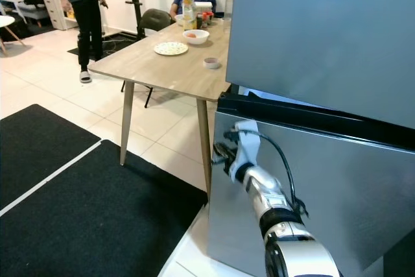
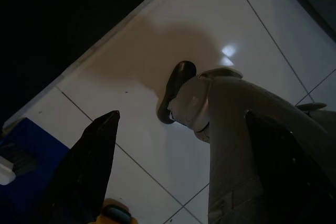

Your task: Restocking fridge

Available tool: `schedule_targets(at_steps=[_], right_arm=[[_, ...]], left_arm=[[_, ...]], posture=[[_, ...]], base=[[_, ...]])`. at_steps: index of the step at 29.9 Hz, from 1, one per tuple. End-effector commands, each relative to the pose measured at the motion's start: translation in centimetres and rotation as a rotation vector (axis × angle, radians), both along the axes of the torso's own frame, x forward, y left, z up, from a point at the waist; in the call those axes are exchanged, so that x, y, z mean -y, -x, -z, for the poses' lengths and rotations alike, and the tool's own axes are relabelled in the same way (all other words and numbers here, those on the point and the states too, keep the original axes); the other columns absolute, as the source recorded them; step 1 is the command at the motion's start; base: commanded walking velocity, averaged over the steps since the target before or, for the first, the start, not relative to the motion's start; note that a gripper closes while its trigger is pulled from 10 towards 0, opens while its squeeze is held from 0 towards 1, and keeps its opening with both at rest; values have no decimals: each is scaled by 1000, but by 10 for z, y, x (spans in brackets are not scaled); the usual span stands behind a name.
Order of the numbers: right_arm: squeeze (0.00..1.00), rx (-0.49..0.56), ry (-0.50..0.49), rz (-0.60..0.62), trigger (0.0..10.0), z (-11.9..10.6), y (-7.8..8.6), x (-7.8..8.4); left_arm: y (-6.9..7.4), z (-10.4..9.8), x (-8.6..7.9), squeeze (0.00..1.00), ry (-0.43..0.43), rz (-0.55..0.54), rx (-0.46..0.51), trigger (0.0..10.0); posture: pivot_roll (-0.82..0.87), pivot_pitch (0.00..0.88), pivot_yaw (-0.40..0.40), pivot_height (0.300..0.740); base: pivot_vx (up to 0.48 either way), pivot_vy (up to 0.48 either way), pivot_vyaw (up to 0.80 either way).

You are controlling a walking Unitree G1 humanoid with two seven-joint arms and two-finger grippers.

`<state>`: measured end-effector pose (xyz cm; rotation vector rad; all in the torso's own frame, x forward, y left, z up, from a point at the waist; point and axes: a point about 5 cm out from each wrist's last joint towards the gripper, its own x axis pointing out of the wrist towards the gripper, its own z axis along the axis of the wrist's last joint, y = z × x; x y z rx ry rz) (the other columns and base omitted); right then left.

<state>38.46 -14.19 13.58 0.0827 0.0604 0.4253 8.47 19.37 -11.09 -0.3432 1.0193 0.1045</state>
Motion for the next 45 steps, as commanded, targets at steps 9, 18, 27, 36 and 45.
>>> schedule_targets(at_steps=[9,18,27,36,45], right_arm=[[0,-59,195,125,10000,21,6,23],[0,-28,330,291,10000,2,-3,47],[0,52,390,389,10000,-35,-17,59],[0,98,375,445,10000,-59,-24,63],[0,102,403,499,10000,-59,-22,73]], left_arm=[[21,3,-5,0,-7,59,-47,10000],[20,1,-8,0,-14,80,-23,10000],[27,0,-13,0,-17,85,-4,10000],[37,-1,-15,0,-18,88,-4,10000],[31,-2,-16,0,-19,97,17,10000]], posture=[[-64,152,-10,740],[-38,210,-18,740],[-18,261,-27,740],[-1,287,-32,740],[6,269,-26,740]], base=[[0,0,0],[0,0,0],[0,0,0],[0,0,0],[0,0,0]])
